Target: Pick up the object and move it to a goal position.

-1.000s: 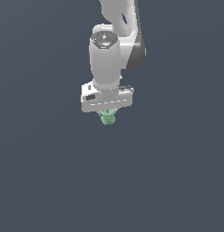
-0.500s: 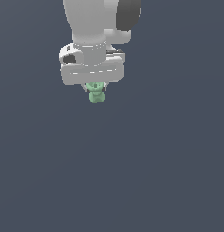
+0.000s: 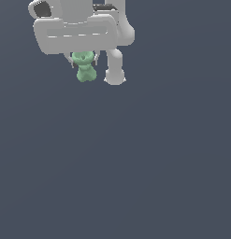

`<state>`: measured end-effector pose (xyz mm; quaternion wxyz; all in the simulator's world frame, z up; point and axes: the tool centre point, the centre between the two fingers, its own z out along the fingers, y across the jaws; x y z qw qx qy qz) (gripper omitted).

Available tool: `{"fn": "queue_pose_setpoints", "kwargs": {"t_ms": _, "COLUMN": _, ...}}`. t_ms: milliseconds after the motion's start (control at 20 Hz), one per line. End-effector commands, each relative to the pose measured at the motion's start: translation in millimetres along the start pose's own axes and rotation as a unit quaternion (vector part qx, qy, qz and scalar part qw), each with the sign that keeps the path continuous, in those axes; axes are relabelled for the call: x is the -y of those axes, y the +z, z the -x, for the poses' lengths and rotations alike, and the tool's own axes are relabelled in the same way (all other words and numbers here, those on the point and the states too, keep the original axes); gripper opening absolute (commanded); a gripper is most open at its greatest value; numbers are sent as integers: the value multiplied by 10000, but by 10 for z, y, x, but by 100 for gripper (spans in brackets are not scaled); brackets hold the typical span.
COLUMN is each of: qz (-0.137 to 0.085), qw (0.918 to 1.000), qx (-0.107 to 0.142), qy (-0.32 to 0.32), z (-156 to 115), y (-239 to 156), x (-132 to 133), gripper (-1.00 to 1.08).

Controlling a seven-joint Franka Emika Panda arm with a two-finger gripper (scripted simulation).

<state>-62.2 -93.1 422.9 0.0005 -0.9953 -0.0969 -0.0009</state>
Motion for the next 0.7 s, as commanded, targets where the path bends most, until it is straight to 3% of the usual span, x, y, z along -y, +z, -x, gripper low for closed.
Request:
{"fn": "queue_pose_setpoints", "kwargs": {"t_ms": 0, "qz": 1, "qw": 10000, "qx": 8, "qy": -2, "z": 33, "y": -171, "x": -55, "gripper": -100}}
{"fn": "queue_pose_setpoints", "kwargs": {"t_ms": 650, "qz": 4, "qw": 10000, "qx": 9, "qy": -2, "z": 71, "y": -504, "x": -175, "gripper": -100}}
